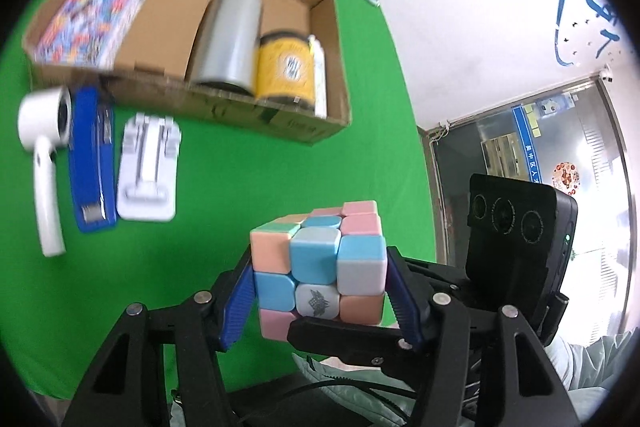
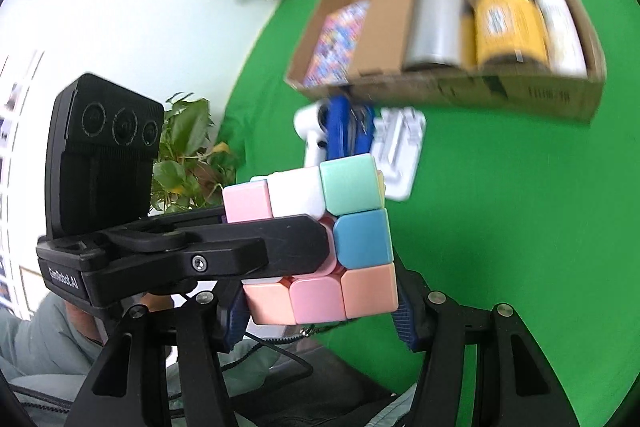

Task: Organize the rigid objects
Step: 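Lift the Rubik's cube and carry it over the tray, then lower the cube into the tray between jar and bottle, release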

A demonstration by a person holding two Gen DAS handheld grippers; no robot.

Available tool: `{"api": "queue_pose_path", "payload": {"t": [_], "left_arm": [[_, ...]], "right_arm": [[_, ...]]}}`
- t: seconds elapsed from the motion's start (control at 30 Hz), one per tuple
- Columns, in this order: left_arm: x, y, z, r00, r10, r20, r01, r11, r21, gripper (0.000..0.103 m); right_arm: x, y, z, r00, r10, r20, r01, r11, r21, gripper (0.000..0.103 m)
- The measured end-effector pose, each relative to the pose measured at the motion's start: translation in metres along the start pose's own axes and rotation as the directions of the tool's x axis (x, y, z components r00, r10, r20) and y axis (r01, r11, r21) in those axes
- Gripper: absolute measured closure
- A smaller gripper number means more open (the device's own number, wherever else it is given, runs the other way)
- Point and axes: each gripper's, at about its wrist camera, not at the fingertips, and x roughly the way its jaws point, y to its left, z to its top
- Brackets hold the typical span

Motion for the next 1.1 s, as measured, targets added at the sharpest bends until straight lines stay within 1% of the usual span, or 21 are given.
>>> {"api": "queue_pose_path", "payload": {"t": [0.07,0.17,0.3,0.5,0.6,0.77,1.03,1.1], "left_arm": [[-0.006,-0.008,0.005,1.0,0.012,0.02,-0.012,1.0,0.015,0.044],[-0.012,-0.012,0.02,0.999,0.011,0.051,-0.012,1.0,0.019,0.044],[-0.027,-0.007,0.039,0.997,0.008,0.079,-0.01,1.0,0.022,0.044],[-0.04,0.009,0.074,0.996,-0.019,0.083,0.017,0.999,0.032,0.044],[-0.04,0.016,0.094,0.997,-0.029,0.067,0.026,0.999,0.042,0.044],[-0.025,0.023,0.136,0.997,-0.065,0.031,0.063,0.996,0.071,0.044],[0.031,0.012,0.206,0.992,-0.111,-0.063,0.118,0.986,0.116,0.044],[0.047,0.009,0.225,0.99,-0.118,-0.083,0.127,0.984,0.127,0.044]], "right_arm": [[-0.007,0.014,0.008,0.999,-0.03,0.017,0.031,0.998,-0.056,0.047],[-0.016,0.029,0.018,0.998,-0.042,0.048,0.046,0.995,-0.088,0.047],[-0.011,0.055,0.04,0.991,-0.115,0.074,0.126,0.979,-0.159,0.048],[0.009,0.078,0.082,0.971,-0.216,0.099,0.23,0.959,-0.164,0.048],[0.017,0.08,0.103,0.963,-0.248,0.105,0.262,0.954,-0.146,0.048],[0.028,0.069,0.142,0.949,-0.294,0.118,0.305,0.948,-0.091,0.048],[0.023,0.013,0.202,0.911,-0.389,0.135,0.389,0.921,0.025,0.048],[0.02,-0.005,0.217,0.908,-0.396,0.138,0.391,0.918,0.061,0.048]]}}
